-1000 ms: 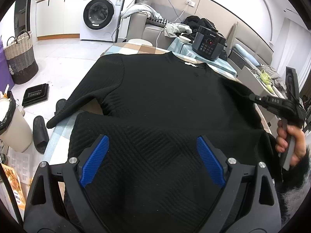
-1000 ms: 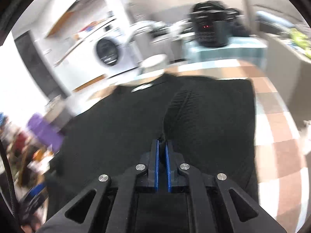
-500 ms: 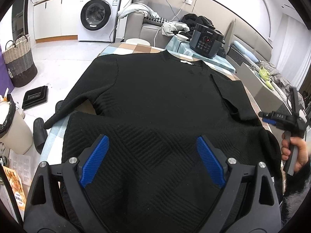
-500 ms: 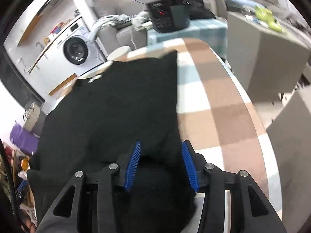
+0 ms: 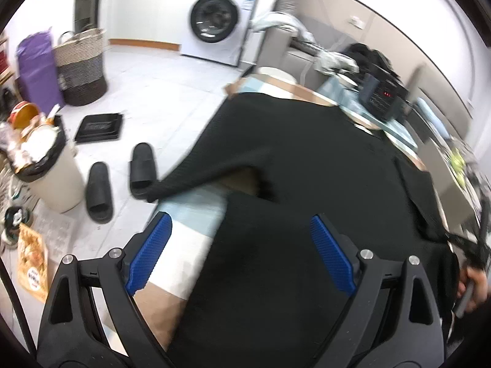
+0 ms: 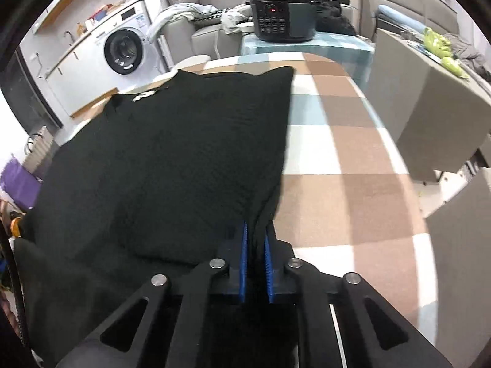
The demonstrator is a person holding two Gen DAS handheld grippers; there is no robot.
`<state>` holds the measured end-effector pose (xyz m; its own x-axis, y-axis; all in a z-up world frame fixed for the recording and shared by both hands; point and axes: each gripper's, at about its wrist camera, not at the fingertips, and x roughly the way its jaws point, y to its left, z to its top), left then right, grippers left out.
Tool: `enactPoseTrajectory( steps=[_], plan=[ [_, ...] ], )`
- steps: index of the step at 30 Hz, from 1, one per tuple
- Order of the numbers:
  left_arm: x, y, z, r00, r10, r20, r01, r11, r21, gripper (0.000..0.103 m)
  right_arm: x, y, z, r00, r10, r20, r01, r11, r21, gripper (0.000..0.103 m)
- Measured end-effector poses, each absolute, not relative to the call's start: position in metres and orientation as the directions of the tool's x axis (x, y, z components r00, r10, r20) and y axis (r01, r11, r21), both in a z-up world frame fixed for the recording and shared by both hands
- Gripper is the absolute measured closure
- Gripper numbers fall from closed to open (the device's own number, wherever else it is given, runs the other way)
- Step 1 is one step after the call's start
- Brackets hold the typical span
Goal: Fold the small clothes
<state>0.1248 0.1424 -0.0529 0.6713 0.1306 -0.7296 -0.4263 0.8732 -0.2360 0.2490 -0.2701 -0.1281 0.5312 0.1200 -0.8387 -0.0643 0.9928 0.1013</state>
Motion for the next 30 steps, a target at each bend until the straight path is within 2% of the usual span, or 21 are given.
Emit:
enactPoseTrajectory(
  steps=[4, 6, 9, 12, 13, 18, 25, 27, 28, 29, 30],
  plan=[
    [0.124, 0.180, -0.062, 0.652, 0.156, -0.742, -0.480, 0.843, -0.244, 0.012, 0.244, -0.293, -0.125, 0.525, 0.123, -0.842, -0.008, 0.990, 0.139, 0.094],
    [0.126, 0.198, -0.068, 0.633, 0.171, -0.755, -0.512, 0.824, -0.242, 0.012, 0.241, -0.292, -0.120, 0.537, 0.122, -0.834, 0.000, 0.989, 0.145, 0.089],
    [0.131, 0.223, -0.078, 0.630, 0.139, -0.764, -0.543, 0.782, -0.305, 0.012, 0.231, -0.287, -0.106, 0.555, 0.140, -0.820, 0.001, 0.985, 0.170, 0.083],
    [0.137, 0.246, -0.088, 0.633, 0.096, -0.768, -0.574, 0.725, -0.382, 0.012, 0.216, -0.280, -0.088, 0.601, 0.157, -0.784, -0.010, 0.982, 0.189, 0.067],
    [0.138, 0.250, -0.091, 0.634, 0.090, -0.768, -0.578, 0.715, -0.393, 0.012, 0.211, -0.277, -0.083, 0.615, 0.164, -0.772, -0.016, 0.980, 0.196, 0.058],
    [0.148, 0.271, -0.110, 0.626, 0.070, -0.777, -0.608, 0.667, -0.430, 0.013, 0.177, -0.260, -0.058, 0.678, 0.207, -0.705, -0.046, 0.970, 0.240, 0.042],
    [0.172, 0.298, -0.155, 0.597, -0.074, -0.799, -0.631, 0.571, -0.525, 0.032, 0.151, -0.248, -0.044, 0.700, 0.227, -0.677, -0.063, 0.964, 0.258, 0.041],
    [0.176, 0.301, -0.164, 0.609, -0.115, -0.785, -0.617, 0.553, -0.560, 0.035, 0.147, -0.248, -0.045, 0.696, 0.224, -0.683, -0.058, 0.964, 0.258, 0.041],
    [0.177, 0.302, -0.167, 0.621, -0.127, -0.774, -0.612, 0.538, -0.579, 0.039, 0.148, -0.249, -0.046, 0.696, 0.225, -0.682, -0.056, 0.964, 0.261, 0.041],
    [0.179, 0.301, -0.167, 0.633, -0.132, -0.763, -0.606, 0.528, -0.595, 0.050, 0.147, -0.249, -0.048, 0.695, 0.223, -0.684, -0.050, 0.963, 0.263, 0.041],
    [0.179, 0.301, -0.167, 0.652, -0.138, -0.745, -0.592, 0.521, -0.615, 0.056, 0.147, -0.250, -0.050, 0.692, 0.222, -0.687, -0.044, 0.963, 0.267, 0.041]
  ],
)
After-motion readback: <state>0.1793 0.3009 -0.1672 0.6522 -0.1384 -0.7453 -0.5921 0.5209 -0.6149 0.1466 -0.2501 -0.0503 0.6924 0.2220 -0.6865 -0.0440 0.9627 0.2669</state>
